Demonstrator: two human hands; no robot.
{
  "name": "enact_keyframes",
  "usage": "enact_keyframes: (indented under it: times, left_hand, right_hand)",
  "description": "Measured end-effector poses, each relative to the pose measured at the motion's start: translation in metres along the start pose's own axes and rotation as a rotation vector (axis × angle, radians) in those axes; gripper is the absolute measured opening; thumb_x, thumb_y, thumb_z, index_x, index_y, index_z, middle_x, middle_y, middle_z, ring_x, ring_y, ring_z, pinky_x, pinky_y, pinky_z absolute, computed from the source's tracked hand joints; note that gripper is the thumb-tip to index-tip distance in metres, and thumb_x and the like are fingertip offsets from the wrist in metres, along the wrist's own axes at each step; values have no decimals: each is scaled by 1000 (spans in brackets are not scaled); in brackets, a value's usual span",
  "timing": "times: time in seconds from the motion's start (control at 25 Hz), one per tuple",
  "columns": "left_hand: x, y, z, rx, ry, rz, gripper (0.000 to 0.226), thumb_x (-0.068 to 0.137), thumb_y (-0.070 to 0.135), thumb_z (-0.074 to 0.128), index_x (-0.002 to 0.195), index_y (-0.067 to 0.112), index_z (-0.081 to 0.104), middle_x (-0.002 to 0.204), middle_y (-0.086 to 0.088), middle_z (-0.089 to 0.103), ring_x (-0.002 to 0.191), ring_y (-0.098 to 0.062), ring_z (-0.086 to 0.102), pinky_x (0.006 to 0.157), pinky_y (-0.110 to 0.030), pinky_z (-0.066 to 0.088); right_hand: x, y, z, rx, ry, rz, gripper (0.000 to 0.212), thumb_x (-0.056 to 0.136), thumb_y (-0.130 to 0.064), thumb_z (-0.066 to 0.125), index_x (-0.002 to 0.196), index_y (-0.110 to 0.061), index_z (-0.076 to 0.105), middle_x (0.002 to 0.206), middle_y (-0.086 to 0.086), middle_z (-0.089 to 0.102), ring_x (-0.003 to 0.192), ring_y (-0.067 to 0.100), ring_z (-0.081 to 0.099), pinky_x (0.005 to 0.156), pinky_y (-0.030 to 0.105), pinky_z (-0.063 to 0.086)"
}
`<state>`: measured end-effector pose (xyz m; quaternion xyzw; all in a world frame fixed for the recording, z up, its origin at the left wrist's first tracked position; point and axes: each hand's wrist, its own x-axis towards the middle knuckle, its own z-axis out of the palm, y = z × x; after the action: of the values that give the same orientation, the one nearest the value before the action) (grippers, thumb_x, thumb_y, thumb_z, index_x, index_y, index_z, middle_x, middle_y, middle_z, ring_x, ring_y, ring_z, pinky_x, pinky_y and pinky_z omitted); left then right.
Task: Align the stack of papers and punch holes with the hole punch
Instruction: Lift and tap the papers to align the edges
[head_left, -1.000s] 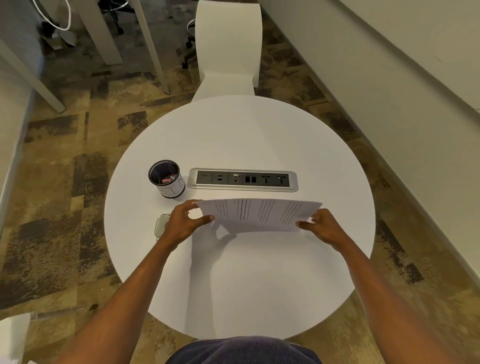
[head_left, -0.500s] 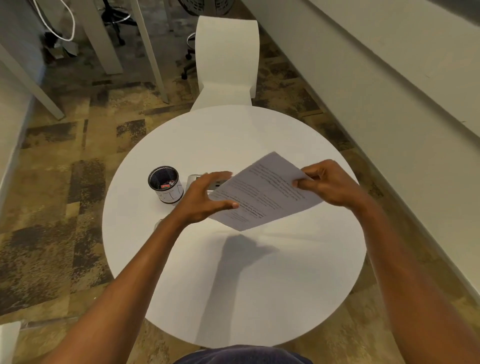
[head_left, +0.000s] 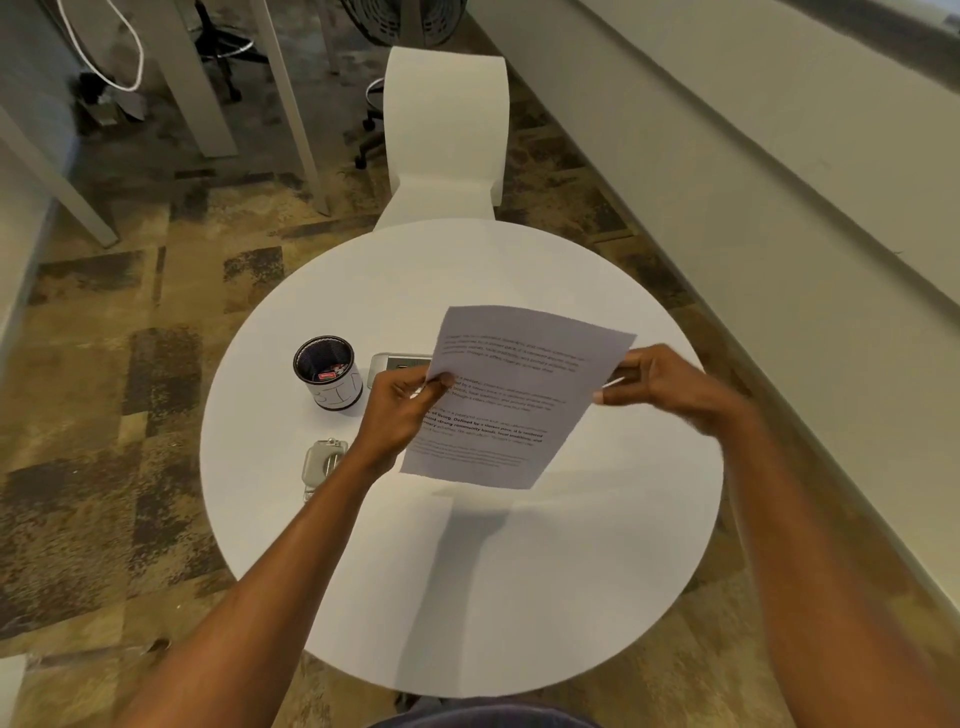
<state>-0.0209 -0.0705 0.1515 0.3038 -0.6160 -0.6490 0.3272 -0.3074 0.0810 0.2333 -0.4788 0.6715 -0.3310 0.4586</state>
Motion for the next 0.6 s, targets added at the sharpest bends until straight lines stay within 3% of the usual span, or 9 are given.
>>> enact_keyframes:
  times: [0.16, 0.36, 0.6]
  left_hand:
    - [-2, -9, -4, -39, 19, -24, 23, 86, 33, 69, 105, 20, 75, 103, -1, 76, 93, -19, 72, 77, -27, 56]
    - [0, -19, -20, 199, 59, -25, 19, 79, 36, 75, 96, 29, 77, 101, 9, 76, 100, -14, 69, 95, -40, 51]
    - [1, -16, -16, 214, 28, 17, 13, 80, 32, 74, 93, 34, 77, 99, 17, 75, 97, -6, 69, 84, -21, 52]
  right_hand:
    - [12, 33, 65, 134, 60, 22, 34, 80, -12, 76, 113, -17, 70, 111, 1, 74, 99, 21, 70, 85, 42, 58]
    - [20, 40, 75, 89, 269, -6, 29, 82, -10, 74, 111, -9, 71, 112, 4, 72, 96, 18, 70, 84, 36, 59]
    - [20, 40, 58, 14, 309, -71, 31, 83, -10, 72, 114, -15, 69, 113, -2, 69, 91, 13, 68, 72, 21, 58]
